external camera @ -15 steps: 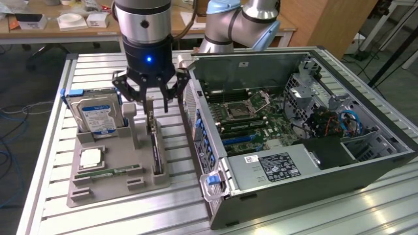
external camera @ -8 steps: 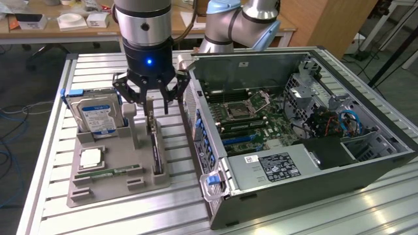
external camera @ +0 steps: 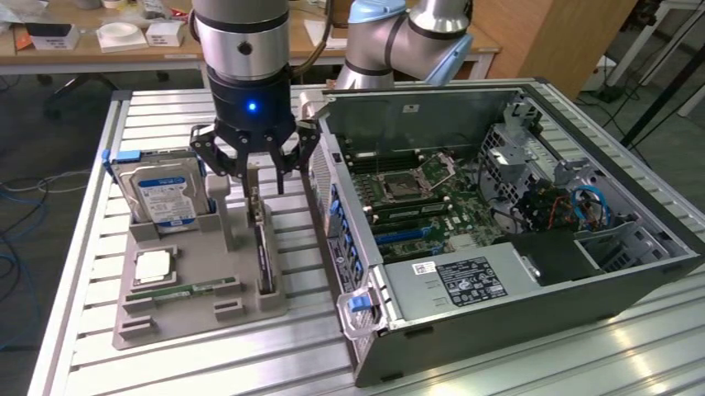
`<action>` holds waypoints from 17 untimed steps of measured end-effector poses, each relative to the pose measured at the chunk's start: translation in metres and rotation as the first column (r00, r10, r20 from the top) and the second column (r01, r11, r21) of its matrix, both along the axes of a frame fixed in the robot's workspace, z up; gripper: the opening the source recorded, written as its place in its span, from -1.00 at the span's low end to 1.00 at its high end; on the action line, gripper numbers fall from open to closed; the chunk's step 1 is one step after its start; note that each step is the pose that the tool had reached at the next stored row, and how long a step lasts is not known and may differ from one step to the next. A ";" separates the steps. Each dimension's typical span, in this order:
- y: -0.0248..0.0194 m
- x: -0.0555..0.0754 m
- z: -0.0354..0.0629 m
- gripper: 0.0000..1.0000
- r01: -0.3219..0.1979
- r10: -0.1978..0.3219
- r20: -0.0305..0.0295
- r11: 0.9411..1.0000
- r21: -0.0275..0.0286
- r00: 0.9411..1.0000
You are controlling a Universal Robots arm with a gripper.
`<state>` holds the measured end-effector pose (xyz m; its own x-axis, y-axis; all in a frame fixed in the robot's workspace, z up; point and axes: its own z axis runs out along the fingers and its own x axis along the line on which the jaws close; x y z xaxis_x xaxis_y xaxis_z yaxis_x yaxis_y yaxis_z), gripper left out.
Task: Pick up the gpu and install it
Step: 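Pick up the gpu and move the gpu toward the slot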
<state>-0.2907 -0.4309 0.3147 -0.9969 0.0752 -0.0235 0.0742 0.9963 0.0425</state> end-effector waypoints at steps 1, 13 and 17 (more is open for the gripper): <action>0.0000 0.000 0.0000 -0.06 0.000 0.000 0.000 1.000 0.000 1.000; 0.0000 0.000 -0.0035 -0.06 0.000 0.000 0.000 1.000 0.000 1.000; 0.0000 0.000 -0.0035 -0.06 0.000 0.000 0.000 1.000 0.000 1.000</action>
